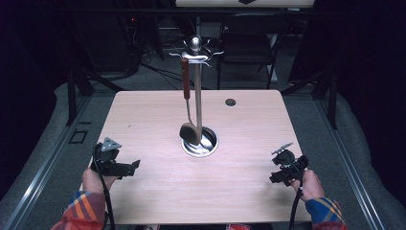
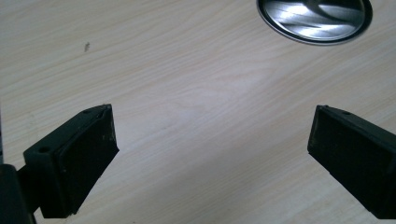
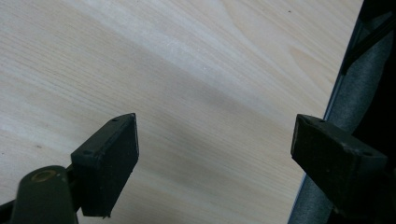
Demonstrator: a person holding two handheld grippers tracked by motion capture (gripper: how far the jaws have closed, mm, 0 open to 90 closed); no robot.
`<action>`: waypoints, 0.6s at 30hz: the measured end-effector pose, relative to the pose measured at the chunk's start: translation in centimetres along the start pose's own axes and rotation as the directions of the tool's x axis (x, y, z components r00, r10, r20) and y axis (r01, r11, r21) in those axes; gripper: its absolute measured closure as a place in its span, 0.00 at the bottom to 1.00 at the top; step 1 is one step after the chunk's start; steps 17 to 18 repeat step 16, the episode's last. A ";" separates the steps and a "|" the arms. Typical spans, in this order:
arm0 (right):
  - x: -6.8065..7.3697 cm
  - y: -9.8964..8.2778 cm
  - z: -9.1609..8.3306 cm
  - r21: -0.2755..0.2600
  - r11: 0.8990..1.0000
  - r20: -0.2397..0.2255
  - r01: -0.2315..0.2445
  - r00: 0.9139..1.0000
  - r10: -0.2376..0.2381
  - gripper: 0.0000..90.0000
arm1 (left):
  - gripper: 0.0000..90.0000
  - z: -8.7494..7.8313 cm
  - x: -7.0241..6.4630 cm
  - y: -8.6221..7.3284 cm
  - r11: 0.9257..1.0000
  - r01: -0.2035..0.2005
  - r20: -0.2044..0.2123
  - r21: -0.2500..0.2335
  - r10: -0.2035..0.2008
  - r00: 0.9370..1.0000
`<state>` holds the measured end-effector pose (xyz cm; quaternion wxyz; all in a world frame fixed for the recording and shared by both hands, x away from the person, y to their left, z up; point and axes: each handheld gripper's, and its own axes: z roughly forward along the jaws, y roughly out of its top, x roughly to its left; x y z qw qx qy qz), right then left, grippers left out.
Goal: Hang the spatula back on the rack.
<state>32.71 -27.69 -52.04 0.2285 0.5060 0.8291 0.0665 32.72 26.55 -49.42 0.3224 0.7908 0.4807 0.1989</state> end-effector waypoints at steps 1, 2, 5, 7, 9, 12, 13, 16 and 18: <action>0.0 0.0 0.0 0.000 1.000 0.000 0.000 1.000 0.000 0.16 | 0.01 0.0 0.0 0.0 1.000 0.000 0.000 0.000 0.000 1.000; 0.0 0.0 -0.1 -0.002 1.000 0.005 0.002 1.000 -0.002 0.16 | 0.01 0.4 0.4 -0.2 0.999 0.026 0.007 0.022 -0.026 1.000; 0.0 0.0 -0.1 -0.012 1.000 0.006 0.008 1.000 -0.007 0.16 | 0.00 0.8 0.7 -0.3 0.998 0.033 0.011 0.055 -0.033 0.999; 0.1 -0.1 0.1 -0.024 1.000 0.001 0.008 1.000 -0.008 0.16 | 0.00 1.3 0.7 -0.4 0.997 0.026 0.018 0.079 -0.027 0.999; 0.1 -0.1 0.1 -0.020 0.999 0.018 0.025 1.000 -0.025 0.16 | 0.00 1.4 0.5 -0.2 0.997 0.007 0.016 0.076 -0.008 1.000; 0.2 -0.1 0.2 -0.004 0.998 0.035 0.063 0.997 -0.063 0.16 | 0.00 1.5 0.5 -0.1 0.997 -0.004 0.014 0.075 0.003 1.000; 0.3 -0.2 0.2 -0.007 0.997 0.051 0.072 0.996 -0.072 0.16 | 0.00 1.5 0.5 -0.1 0.997 -0.004 0.014 0.075 0.003 1.000; 0.3 -0.1 0.2 -0.017 0.997 0.061 0.080 0.995 -0.079 0.16 | 0.00 1.6 0.5 -0.1 0.997 0.000 0.014 0.076 -0.001 1.000; 0.3 -0.1 0.2 -0.017 0.997 0.061 0.080 0.995 -0.079 0.16 | 0.00 1.6 0.5 -0.1 0.997 0.000 0.014 0.076 -0.001 1.000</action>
